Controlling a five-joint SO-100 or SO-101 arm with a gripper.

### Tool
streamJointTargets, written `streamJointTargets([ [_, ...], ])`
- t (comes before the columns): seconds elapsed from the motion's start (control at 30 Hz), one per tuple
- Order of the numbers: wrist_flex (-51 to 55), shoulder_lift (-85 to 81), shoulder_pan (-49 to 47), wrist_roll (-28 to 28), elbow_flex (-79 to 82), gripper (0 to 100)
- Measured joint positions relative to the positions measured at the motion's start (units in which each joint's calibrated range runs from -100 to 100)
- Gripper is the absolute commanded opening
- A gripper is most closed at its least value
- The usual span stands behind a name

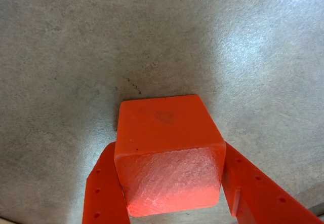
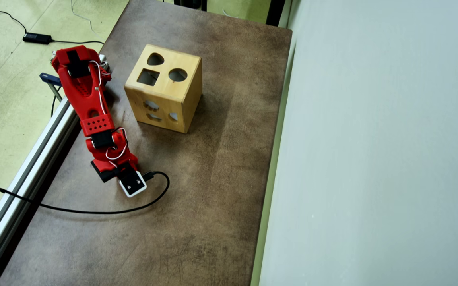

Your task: Pick and place the red cube on the square hole

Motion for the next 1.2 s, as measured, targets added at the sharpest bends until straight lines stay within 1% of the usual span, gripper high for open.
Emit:
streamJointTargets([
  [0.57, 0.00, -0.08, 0.00, 0.00, 0.00, 24],
  [0.93, 0.16, 0.00, 1.80, 0.00, 0.00, 23],
  [1.0, 0.16, -0.34, 1.87, 0.00, 0.18, 21],
  [1.2, 0.48, -1.10, 1.87, 0.00, 0.18, 7],
])
